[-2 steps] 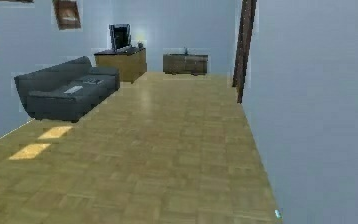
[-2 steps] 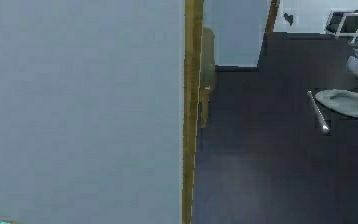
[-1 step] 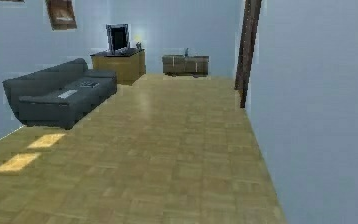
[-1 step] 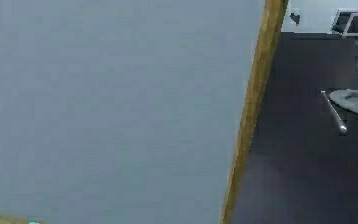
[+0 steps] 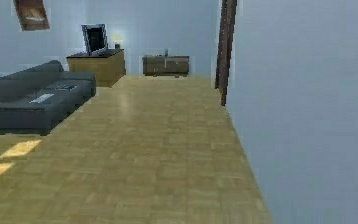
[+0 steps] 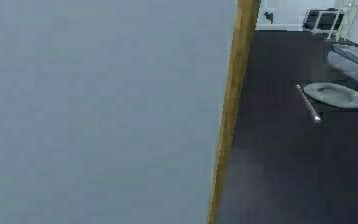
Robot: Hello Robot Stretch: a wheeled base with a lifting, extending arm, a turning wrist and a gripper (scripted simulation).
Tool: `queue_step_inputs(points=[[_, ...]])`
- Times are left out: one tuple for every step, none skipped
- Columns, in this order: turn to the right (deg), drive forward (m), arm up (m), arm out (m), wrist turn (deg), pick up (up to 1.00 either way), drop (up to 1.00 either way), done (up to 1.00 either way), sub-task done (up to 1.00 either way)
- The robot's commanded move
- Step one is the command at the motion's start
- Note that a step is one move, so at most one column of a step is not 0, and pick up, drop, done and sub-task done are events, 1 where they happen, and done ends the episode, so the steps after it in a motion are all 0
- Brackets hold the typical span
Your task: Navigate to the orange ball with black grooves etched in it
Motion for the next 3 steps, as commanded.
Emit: queue_step_inputs(points=[[0.0,1.0,0.0,0.0,0.0,0.0,0.0,0.0,0.0],[3.0,0.0,0.0,0.0,0.0,0.0,0.0,0.0,0.0],[0.0,1.0,0.0,0.0,0.0,0.0,0.0,0.0,0.0]])
